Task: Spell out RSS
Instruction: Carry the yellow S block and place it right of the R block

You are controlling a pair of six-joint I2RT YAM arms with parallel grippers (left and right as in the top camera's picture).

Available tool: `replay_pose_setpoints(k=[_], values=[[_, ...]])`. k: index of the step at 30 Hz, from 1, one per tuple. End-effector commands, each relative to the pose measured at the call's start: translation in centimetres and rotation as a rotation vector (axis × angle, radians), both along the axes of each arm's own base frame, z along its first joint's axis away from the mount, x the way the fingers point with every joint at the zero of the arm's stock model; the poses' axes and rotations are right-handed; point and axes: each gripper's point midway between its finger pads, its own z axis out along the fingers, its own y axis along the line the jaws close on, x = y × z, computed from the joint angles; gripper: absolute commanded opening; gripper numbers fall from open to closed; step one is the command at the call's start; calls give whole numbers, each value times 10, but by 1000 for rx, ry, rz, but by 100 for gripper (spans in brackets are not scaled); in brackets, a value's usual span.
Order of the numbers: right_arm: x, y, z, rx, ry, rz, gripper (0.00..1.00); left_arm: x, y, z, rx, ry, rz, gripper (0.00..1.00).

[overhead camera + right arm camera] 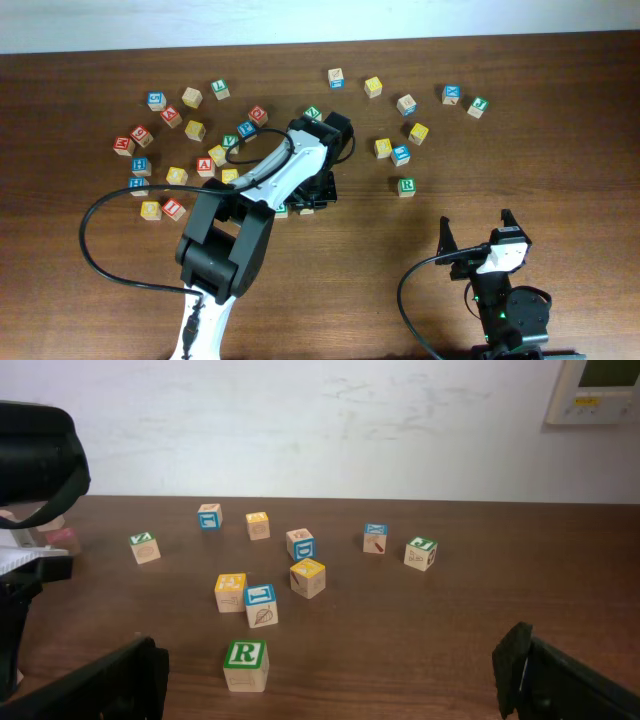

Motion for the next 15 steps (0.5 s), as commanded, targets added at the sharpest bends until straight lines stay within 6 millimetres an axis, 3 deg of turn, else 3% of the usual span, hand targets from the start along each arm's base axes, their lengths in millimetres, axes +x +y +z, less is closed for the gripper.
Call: replay_pose_setpoints(k=[1, 11, 13, 15], values=[[0, -3, -3, 7, 7, -17, 98, 8, 0, 3, -4, -24, 74, 23], [0, -3, -3, 7, 7, -17, 98, 8, 0, 3, -6, -19, 36, 28], [0, -3, -3, 7, 7, -17, 98, 8, 0, 3, -7, -17, 23, 43], [0, -3, -3, 6, 7, -17, 98, 7, 0, 3, -7, -15, 18, 45]])
